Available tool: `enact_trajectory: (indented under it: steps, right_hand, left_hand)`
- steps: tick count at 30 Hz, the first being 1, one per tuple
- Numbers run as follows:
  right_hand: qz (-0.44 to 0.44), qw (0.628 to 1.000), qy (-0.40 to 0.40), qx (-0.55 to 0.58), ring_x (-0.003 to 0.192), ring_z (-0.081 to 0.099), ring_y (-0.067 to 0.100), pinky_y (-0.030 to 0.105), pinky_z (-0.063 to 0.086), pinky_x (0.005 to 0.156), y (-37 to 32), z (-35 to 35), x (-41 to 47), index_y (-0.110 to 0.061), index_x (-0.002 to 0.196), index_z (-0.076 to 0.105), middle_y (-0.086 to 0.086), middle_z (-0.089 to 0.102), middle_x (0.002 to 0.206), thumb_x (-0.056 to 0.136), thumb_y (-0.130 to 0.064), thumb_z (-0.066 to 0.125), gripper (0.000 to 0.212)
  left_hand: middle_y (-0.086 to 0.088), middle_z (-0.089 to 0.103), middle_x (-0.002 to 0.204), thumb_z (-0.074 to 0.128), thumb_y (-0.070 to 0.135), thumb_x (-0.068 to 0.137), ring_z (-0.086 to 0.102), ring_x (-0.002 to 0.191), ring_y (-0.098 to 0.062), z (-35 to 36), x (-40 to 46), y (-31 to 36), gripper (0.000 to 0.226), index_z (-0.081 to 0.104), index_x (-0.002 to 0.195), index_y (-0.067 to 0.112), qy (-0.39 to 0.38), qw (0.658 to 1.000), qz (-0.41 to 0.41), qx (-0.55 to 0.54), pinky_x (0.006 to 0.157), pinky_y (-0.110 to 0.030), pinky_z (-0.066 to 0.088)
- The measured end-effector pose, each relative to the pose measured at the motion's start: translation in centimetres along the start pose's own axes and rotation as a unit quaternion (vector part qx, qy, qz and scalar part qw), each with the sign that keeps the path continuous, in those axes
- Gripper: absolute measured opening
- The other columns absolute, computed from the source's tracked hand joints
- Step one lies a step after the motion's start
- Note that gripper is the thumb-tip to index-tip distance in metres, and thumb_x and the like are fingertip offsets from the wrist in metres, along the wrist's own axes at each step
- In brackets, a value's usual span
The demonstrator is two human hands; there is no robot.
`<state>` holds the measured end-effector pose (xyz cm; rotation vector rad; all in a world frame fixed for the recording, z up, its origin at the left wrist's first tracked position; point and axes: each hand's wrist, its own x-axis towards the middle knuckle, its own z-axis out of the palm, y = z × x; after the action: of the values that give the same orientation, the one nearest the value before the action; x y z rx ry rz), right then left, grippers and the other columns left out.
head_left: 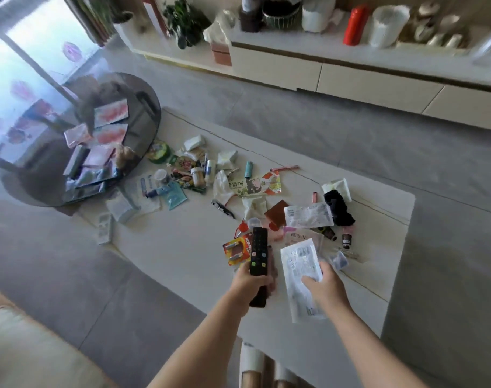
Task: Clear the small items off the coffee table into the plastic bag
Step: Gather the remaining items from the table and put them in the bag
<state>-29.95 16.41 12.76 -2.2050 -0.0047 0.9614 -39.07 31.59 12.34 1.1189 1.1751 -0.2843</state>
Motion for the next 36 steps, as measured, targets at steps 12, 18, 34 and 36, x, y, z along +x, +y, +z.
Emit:
enact_trajectory:
  steps: [12, 18, 34, 36]
  right_hand:
    - [-0.104, 0.984, -0.142, 0.041, 0.084, 0.065, 0.026, 0.034, 0.054, 0.066, -14.6, 4.1, -7.9, -0.013, 0.106, 0.055, 0.007, 0.065, 0.097, 0.086, -0.002, 0.057, 0.024]
    - [-0.178, 0.958, -0.224, 0.013, 0.073, 0.068, 0.027, 0.042, 0.059, 0.062, -21.8, 10.9, -13.0, -0.017, 0.088, 0.057, 0.008, 0.067, 0.085, 0.084, 0.000, 0.059, 0.017]
    - [-0.306, 0.871, -0.377, -0.077, 0.081, 0.066, 0.024, 0.039, 0.055, 0.073, -34.5, 36.0, -29.3, -0.007, 0.115, 0.056, 0.003, 0.066, 0.090, 0.085, -0.003, 0.063, 0.031]
    - [-0.312, 0.863, -0.387, -0.093, 0.078, 0.067, 0.021, 0.032, 0.054, 0.068, -34.9, 39.0, -30.7, -0.005, 0.117, 0.057, 0.003, 0.069, 0.092, 0.085, -0.005, 0.064, 0.033]
  left_hand:
    - [-0.018, 0.067, 0.074, 0.066, -0.005, 0.080, 0.067, 0.074, -0.035, -11.8, -12.7, 3.8, 0.024, 0.055, 0.102, -0.005, 0.097, 0.964, 0.078, -0.237, 0.064, -0.040, 0.056]
    - [-0.021, 0.061, 0.081, 0.058, -0.013, 0.083, 0.069, 0.057, -0.025, -20.2, -18.8, 2.8, 0.029, 0.050, 0.111, -0.010, 0.161, 0.913, 0.129, -0.353, 0.049, -0.030, 0.054]
    - [-0.018, 0.062, 0.077, 0.058, -0.011, 0.082, 0.062, 0.056, -0.023, -48.2, -29.9, -6.9, 0.026, 0.052, 0.107, -0.008, 0.310, 0.828, 0.204, -0.421, 0.049, -0.027, 0.049]
    - [-0.018, 0.062, 0.079, 0.059, -0.012, 0.081, 0.062, 0.059, -0.025, -50.8, -30.8, -8.7, 0.025, 0.052, 0.105, -0.007, 0.321, 0.818, 0.201, -0.434, 0.050, -0.029, 0.049]
